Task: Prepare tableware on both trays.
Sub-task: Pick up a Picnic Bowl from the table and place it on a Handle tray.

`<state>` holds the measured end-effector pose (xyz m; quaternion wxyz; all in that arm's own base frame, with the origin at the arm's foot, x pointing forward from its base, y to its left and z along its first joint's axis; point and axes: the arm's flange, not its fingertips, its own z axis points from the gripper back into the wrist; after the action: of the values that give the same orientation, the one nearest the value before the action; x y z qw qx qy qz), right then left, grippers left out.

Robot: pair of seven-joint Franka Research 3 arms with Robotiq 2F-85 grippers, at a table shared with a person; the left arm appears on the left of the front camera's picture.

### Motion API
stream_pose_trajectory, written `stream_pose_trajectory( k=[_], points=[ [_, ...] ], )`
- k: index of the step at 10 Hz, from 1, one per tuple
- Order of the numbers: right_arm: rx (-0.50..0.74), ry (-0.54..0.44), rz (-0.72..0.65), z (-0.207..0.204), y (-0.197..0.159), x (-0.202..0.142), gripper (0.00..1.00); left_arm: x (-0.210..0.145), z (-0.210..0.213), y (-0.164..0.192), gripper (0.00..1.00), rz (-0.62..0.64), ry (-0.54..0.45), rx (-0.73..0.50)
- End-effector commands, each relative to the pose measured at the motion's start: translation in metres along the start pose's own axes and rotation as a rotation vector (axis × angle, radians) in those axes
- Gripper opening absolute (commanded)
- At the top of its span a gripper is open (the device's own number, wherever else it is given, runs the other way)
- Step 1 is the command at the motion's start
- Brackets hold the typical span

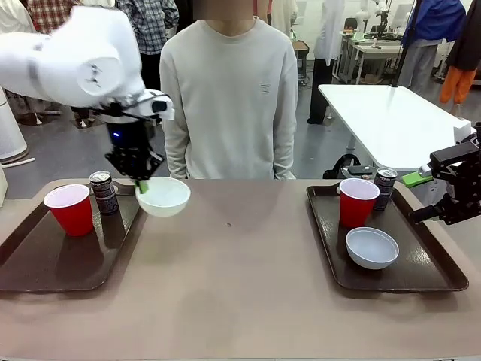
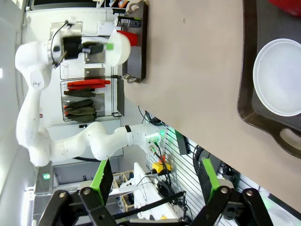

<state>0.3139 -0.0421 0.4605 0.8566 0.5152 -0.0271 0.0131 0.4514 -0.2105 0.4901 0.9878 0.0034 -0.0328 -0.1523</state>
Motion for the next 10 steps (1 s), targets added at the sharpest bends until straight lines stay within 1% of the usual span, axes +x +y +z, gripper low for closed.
stream_pose_trajectory(
  k=[1,2,4,6,7,8,9,10],
  points=[
    [0.025,-0.003,0.019,-0.001,0.0,0.0,0.95,-0.036,0.007,0.028,0.0,-0.023,-0.02,0.003],
    [0.025,-0.003,0.019,-0.001,0.0,0.0,0.95,-0.052,0.005,0.046,0.0,-0.039,-0.017,-0.046],
    [0.025,-0.003,0.019,-0.001,0.0,0.0,0.95,-0.079,-0.007,0.083,0.0,-0.013,-0.009,-0.122],
    [0.025,-0.003,0.019,-0.001,0.0,0.0,0.95,-0.104,-0.015,0.116,0.0,0.03,-0.052,-0.113],
    [0.025,-0.003,0.019,-0.001,0.0,0.0,0.95,-0.107,-0.017,0.125,0.0,0.068,-0.063,-0.107],
    [0.025,-0.003,0.019,-0.001,0.0,0.0,0.95,-0.106,-0.016,0.119,0.0,0.067,-0.091,-0.05],
    [0.025,-0.003,0.019,-0.001,0.0,0.0,0.95,-0.1,-0.016,0.123,0.0,0.053,-0.013,-0.098],
    [0.025,-0.003,0.019,-0.001,0.0,0.0,0.95,-0.1,-0.016,0.123,0.0,0.053,-0.013,-0.098]
  ],
)
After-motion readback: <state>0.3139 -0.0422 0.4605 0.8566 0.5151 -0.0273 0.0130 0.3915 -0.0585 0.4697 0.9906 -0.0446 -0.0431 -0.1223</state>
